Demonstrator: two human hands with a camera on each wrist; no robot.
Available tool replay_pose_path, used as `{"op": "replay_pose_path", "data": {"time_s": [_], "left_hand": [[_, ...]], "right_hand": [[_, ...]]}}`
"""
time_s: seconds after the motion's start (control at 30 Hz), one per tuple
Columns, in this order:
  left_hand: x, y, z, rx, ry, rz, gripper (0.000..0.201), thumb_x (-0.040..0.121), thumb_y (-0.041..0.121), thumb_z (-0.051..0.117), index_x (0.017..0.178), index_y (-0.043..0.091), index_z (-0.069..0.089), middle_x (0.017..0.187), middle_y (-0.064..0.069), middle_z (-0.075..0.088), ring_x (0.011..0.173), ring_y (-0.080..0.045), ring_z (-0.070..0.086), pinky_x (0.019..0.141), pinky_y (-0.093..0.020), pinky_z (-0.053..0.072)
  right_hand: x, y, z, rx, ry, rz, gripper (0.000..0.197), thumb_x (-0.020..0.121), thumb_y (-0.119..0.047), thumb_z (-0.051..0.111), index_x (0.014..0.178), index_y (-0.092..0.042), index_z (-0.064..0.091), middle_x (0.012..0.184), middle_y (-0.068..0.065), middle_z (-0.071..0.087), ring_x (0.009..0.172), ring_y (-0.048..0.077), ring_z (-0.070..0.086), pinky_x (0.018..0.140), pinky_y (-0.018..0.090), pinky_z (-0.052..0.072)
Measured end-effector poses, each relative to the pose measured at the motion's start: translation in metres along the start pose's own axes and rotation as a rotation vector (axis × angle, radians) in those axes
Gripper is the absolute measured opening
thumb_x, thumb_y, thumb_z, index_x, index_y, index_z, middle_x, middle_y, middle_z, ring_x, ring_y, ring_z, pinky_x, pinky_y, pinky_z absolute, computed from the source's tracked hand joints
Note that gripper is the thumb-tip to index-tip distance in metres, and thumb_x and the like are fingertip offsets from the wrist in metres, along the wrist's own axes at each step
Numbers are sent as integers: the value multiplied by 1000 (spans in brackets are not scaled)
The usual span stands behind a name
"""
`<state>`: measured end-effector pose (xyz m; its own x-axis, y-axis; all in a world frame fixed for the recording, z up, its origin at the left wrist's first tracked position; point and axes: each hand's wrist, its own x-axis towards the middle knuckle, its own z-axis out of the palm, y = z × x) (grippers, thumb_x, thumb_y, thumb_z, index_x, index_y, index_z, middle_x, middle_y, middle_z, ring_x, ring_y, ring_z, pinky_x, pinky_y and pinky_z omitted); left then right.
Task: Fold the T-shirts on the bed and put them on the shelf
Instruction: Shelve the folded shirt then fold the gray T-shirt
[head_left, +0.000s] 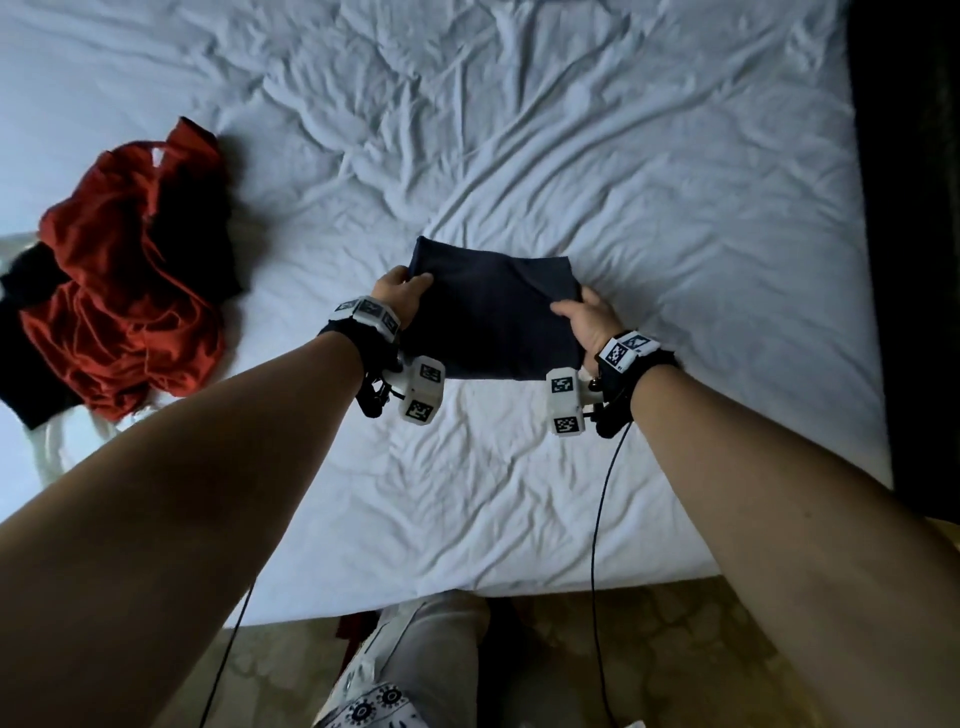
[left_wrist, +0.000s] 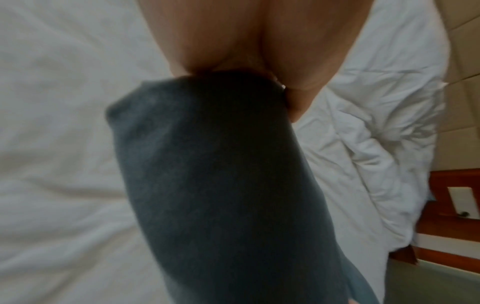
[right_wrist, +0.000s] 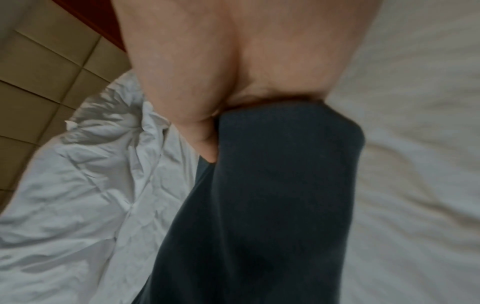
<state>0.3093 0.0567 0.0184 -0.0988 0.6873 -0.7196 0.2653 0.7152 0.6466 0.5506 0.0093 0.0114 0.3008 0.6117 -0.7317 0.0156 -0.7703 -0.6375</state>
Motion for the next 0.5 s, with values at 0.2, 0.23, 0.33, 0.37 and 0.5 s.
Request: {"op": "replay_pose_path", "data": {"time_s": [0.2,0.23,0.33,0.37,0.5], "left_hand": [[-81,66,26,67,-78,144,30,93,22,58,120,8,60,97,-9,61,87,-20,58,72,-28,47],[-97,81,33,65,-96,167,32,91,22,60,120,10,61,100,-10,63,88,-21,59,76,-30,50],[-145,120,61,58,-157,226,35,87,21,64,121,11,62,103,-11,64,93,-24,61,88,-36,51],[-161,130,71,60,-178,249,34,88,19,63,121,10,62,101,-11,63,94,-24,61,88,-35,50],[-243,177,120,142,-280,446,40,89,19,60,129,23,54,103,-13,63,96,-30,62,90,-39,51]], "right_hand": [[-91,-37,-67,5,133,-113,29,72,-18,64,99,-28,63,105,6,70,99,29,66,93,48,53],[-110,-44,-83,26,160,-135,31,75,-16,63,104,-28,63,106,5,69,100,29,65,93,47,53],[-161,-54,-130,69,243,-195,44,74,-16,62,117,-25,62,111,5,68,101,29,64,94,47,53],[-175,-54,-146,91,268,-216,46,75,-14,61,120,-23,61,113,5,67,103,29,64,95,48,52],[-256,-58,-222,144,390,-332,68,84,-8,57,146,-28,37,141,2,49,125,25,51,106,44,43]]}}
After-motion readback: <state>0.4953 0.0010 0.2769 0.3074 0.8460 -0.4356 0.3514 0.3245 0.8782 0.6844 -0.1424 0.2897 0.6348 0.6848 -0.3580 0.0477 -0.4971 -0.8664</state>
